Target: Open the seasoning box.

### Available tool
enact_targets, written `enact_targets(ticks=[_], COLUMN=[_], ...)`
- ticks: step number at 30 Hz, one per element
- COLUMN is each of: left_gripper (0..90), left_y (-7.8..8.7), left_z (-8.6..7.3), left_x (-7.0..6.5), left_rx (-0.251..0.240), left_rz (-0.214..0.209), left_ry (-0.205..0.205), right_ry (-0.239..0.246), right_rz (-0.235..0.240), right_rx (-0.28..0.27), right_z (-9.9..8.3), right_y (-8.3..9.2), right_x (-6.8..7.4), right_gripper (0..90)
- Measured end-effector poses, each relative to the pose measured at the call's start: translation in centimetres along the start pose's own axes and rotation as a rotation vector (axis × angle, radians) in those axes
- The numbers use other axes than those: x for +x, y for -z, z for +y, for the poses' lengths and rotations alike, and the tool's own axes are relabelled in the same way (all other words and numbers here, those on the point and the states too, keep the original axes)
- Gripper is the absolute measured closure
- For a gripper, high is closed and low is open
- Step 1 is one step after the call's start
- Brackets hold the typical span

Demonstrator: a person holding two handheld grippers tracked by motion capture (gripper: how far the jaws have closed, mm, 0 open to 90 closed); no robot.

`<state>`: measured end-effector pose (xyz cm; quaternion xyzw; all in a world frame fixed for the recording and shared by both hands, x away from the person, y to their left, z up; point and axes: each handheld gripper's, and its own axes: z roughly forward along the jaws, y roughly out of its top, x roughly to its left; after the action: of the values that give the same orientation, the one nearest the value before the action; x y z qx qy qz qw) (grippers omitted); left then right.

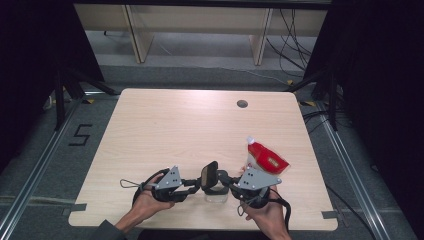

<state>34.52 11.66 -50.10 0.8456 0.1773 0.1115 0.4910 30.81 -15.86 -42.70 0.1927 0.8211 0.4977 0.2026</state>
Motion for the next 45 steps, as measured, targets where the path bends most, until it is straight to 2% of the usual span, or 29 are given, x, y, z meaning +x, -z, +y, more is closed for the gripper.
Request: enact_targets(ticks=[1,2,3,5,8,10,13,14,15,17,18,24,29,34,37,39,40,45], left_gripper=[73.1,73.1,73.2,73.2,73.3,73.3,73.4,73.4,73.4,73.5,73.5,73.6,73.9,74.0,74.1,74.1,74.1,74.2], left_y=[-0.1,-0.1,-0.1,-0.1,-0.1,-0.1,-0.1,-0.1,-0.2,-0.2,-0.2,-0.2,-0.1,-0.1,-0.1,0.0,-0.1,-0.2], left_z=[0.0,0.0,0.0,0.1,0.1,0.2,0.1,0.1,0.2,0.2,0.2,0.1,0.1,0.2,0.2,0.2,0.2,0.3], left_x=[0.0,-0.2,-0.2,-0.3,-0.3,-0.3,-0.3,-0.3,-0.5,-0.4,-0.4,-0.4,-0.4,-0.4,-0.6,-0.5,-0.6,-0.7], left_rx=[-0.010,-0.006,-0.007,-0.004,-0.003,0.000,0.005,0.005,-0.002,0.005,0.002,-0.002,0.006,0.020,0.020,0.028,0.017,0.016], left_rz=[-0.003,0.005,0.006,0.011,0.006,0.012,0.009,0.009,0.021,0.021,0.021,0.025,0.037,0.045,0.048,0.057,0.048,0.060], left_ry=[-0.006,0.012,0.010,0.010,0.016,0.001,0.013,0.013,0.021,0.013,0.015,0.030,0.027,0.023,0.032,0.022,0.035,0.027], right_ry=[0.015,0.018,0.035,0.025,0.035,0.041,0.048,0.079,0.056,0.055,0.070,0.081,0.092,0.127,0.131,0.134,0.133,0.125], right_rz=[-0.001,-0.003,-0.010,0.001,0.001,0.000,0.007,-0.001,0.009,0.013,0.019,0.032,0.040,0.037,0.039,0.037,0.039,0.042], right_rx=[0.001,0.007,-0.001,0.002,0.000,-0.009,-0.005,-0.015,-0.009,-0.005,-0.005,-0.002,0.000,-0.001,0.004,0.005,0.008,0.006], right_z=[0.3,0.4,0.5,0.8,1.1,1.3,1.7,1.9,2.0,2.3,2.4,3.2,3.8,4.6,4.8,4.8,4.8,4.8], right_y=[-0.1,0.0,-0.1,-0.2,-0.3,-0.6,-0.8,-0.9,-1.1,-1.3,-1.4,-2.3,-3.0,-3.4,-3.6,-3.7,-3.8,-3.8], right_x=[0.1,0.2,0.1,0.3,0.4,0.5,0.9,0.7,0.9,1.1,1.1,1.6,2.0,2.3,2.5,2.5,2.5,2.4], right_gripper=[90.0,90.0,90.0,90.0,90.0,90.0,90.0,90.0,90.0,90.0,90.0,90.0,90.0,90.0,90.0,90.0,90.0,90.0])
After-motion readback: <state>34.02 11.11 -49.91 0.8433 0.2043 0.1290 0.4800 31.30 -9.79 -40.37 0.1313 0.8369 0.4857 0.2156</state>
